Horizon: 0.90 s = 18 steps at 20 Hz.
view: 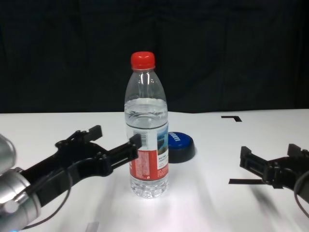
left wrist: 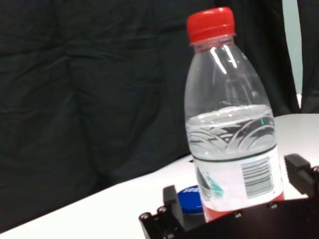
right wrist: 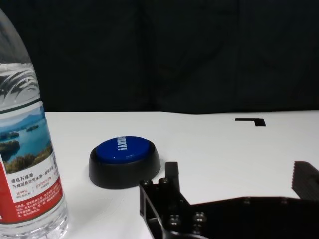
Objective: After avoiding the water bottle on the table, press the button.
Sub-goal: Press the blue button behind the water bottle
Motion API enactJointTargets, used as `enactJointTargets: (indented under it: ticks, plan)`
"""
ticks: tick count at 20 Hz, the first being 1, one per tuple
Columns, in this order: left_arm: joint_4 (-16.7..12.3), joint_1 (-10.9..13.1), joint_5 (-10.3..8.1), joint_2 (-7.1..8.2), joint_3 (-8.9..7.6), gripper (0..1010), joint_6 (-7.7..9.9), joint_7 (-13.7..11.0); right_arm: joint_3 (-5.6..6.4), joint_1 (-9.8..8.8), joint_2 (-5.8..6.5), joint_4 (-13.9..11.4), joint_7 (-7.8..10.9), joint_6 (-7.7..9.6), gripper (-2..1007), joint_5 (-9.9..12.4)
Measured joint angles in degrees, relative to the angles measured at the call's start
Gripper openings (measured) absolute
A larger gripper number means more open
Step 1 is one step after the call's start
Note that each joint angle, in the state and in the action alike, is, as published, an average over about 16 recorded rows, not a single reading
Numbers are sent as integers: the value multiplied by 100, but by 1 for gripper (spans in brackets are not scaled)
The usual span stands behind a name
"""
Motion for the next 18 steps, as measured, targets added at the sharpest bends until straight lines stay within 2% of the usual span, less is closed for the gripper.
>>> enactJointTargets:
  ticks: [9,18]
  plan:
    - [-302,338,63,32,-275,1003,-30,222,0,0,0,0,0,0,1003,0]
    - [-562,651,173,-32,-638,1003,-50,484,0,0,0,0,0,0,1003,0]
